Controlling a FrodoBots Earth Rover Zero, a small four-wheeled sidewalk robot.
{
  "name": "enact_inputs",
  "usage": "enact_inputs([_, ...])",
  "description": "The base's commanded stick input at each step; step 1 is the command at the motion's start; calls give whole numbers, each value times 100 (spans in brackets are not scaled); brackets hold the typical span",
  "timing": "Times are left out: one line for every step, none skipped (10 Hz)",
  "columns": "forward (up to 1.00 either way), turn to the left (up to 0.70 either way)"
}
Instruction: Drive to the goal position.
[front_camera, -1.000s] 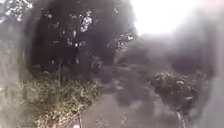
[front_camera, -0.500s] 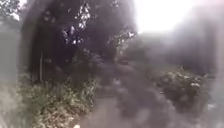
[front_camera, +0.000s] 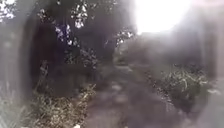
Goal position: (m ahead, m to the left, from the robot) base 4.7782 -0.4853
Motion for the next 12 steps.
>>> enact_inputs([70, 0])
enact_inputs([70, 0])
enact_inputs([70, 0])
enact_inputs([70, 0])
enact_inputs([70, 0])
enact_inputs([70, 0])
enact_inputs([70, 0])
enact_inputs([70, 0])
enact_inputs([70, -12])
enact_inputs([70, -33])
enact_inputs([70, -11])
enact_inputs([70, 0])
